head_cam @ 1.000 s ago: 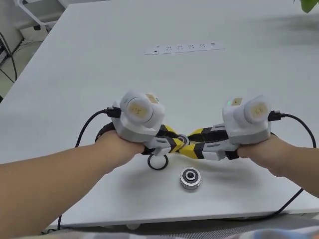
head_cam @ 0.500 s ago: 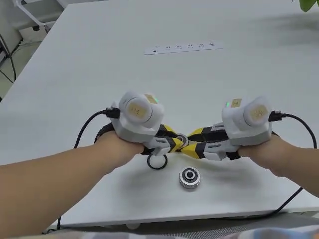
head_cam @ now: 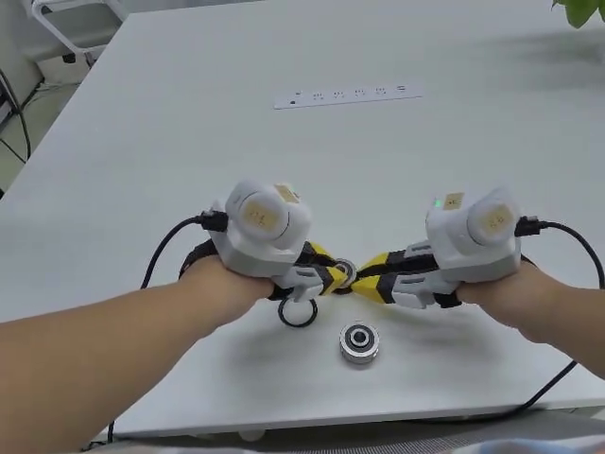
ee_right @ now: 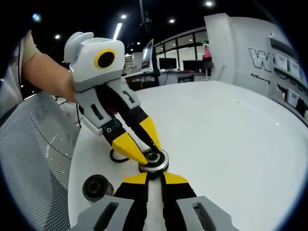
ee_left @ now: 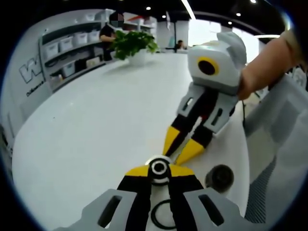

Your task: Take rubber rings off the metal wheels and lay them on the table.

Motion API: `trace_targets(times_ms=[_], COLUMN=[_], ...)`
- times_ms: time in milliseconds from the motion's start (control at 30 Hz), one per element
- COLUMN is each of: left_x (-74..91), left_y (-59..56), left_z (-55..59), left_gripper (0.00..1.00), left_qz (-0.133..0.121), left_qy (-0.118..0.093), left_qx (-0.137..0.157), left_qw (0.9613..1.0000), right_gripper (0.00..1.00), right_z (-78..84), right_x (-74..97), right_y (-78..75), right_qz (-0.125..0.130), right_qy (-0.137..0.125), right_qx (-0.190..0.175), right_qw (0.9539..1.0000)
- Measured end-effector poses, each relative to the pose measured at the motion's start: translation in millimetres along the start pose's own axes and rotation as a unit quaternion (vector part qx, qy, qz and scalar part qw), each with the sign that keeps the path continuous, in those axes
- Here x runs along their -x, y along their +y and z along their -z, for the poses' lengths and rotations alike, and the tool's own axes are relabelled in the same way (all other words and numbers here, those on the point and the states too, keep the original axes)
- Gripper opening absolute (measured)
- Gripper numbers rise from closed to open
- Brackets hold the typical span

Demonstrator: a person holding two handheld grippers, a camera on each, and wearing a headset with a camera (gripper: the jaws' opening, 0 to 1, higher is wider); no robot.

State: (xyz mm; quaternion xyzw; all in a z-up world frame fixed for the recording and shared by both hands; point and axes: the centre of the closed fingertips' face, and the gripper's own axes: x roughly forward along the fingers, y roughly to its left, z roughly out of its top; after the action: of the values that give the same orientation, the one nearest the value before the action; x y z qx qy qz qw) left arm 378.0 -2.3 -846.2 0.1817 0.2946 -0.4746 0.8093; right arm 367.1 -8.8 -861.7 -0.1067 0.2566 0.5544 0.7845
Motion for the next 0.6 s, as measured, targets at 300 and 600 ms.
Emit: trace_targets(times_ms=[300, 600], left_x=[-0.6, -2.1], left_y=[-0.7, -3.0], left_z=[-0.4, -1.8], left_gripper=[0.13, 0.13], left_qz=[-0.001, -0.002], left_qy=[0.0, 0.0], left_qx=[-0.001, -0.007], left_qw=[1.0, 1.0], right_gripper=[0.0, 0.0], right_z=[-0.1, -0.5], right_x=[2.4, 7.8], right_y=[-0.5, 2.2], right_qz=[0.006, 0.006], right_qy=[-0.003, -0.007], right_qx=[-0.034, -0.057], right_qw=[0.9994, 0.9983])
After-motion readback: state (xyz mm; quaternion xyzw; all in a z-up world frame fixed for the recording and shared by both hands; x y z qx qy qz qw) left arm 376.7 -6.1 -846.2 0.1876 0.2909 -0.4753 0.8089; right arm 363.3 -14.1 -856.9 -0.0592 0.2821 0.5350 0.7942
